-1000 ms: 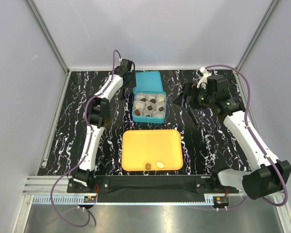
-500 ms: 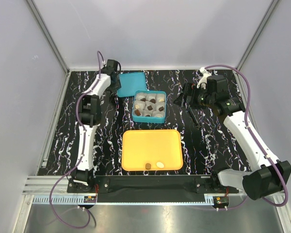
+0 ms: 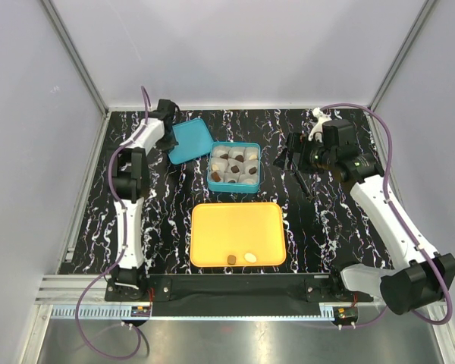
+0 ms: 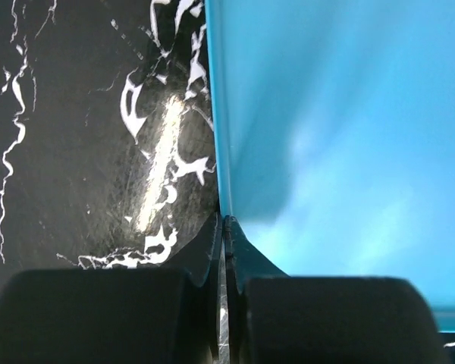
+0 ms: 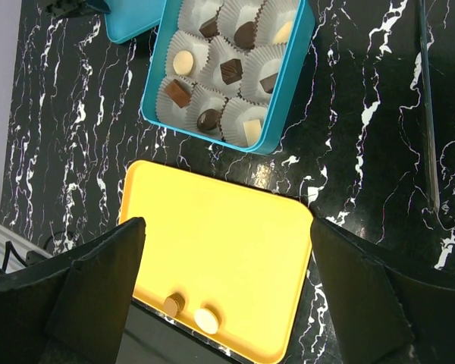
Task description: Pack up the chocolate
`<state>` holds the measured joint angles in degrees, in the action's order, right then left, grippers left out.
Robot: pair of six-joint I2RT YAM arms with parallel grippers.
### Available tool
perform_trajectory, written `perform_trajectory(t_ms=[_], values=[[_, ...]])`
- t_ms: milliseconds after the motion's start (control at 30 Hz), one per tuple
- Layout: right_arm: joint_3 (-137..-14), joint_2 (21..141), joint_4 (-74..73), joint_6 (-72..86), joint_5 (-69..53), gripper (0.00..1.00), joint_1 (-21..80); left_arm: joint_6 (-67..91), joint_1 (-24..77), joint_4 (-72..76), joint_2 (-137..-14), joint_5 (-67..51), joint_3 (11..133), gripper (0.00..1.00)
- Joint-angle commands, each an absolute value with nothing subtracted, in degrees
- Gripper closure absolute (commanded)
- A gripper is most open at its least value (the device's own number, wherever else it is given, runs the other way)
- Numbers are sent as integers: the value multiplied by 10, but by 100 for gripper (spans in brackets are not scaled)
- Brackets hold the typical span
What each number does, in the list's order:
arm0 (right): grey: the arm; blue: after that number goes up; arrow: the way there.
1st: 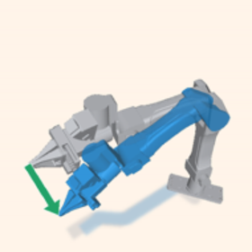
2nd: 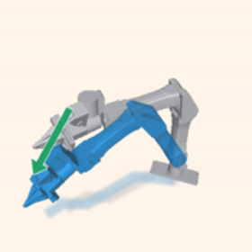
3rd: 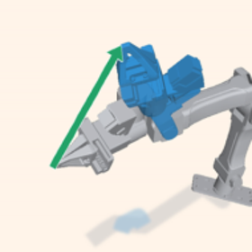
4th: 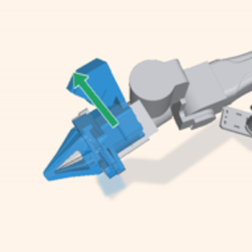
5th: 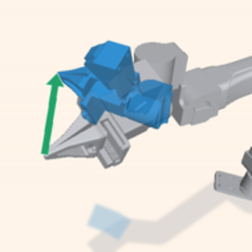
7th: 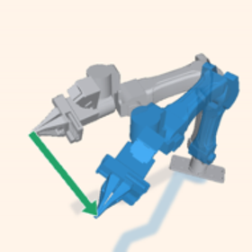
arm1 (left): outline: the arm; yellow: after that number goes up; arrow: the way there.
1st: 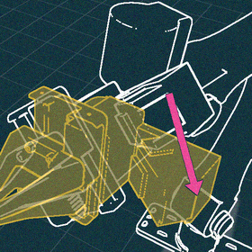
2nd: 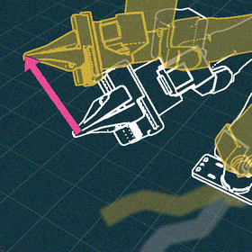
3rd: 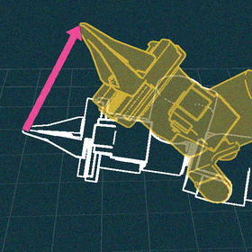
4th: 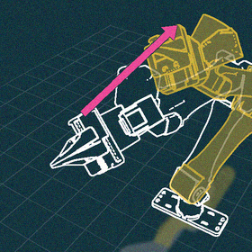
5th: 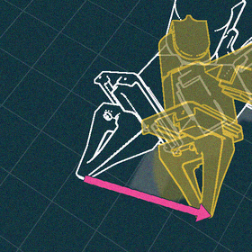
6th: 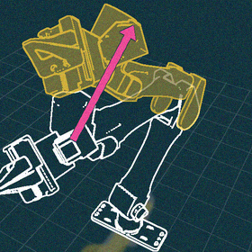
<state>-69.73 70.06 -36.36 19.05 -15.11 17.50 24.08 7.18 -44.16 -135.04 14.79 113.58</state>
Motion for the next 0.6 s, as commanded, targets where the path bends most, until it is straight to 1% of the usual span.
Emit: perform_trajectory(t_ms=[0,100,167,200,267,300,433,567], values=[[-700,678,-339,178,-135,4,189,242,68,-456,-1284,122,1116,100],[-697,687,-302,150,-133,7,220,246,68,-445,-1240,106,1093,100],[-708,701,-280,136,-101,9,260,252,68,-449,-1221,94,1090,100],[-712,707,-246,113,-91,11,274,252,68,-450,-1200,83,1086,100],[-712,709,-202,77,-52,12,307,252,68,-456,-1180,84,1087,100],[-711,713,-159,32,-46,12,327,251,68,-461,-1173,87,1088,100],[-719,772,-81,-60,-56,14,336,243,68,-490,-1137,114,1103,100],[-715,815,-19,-140,-83,14,360,243,66,-504,-1107,103,1107,100]])
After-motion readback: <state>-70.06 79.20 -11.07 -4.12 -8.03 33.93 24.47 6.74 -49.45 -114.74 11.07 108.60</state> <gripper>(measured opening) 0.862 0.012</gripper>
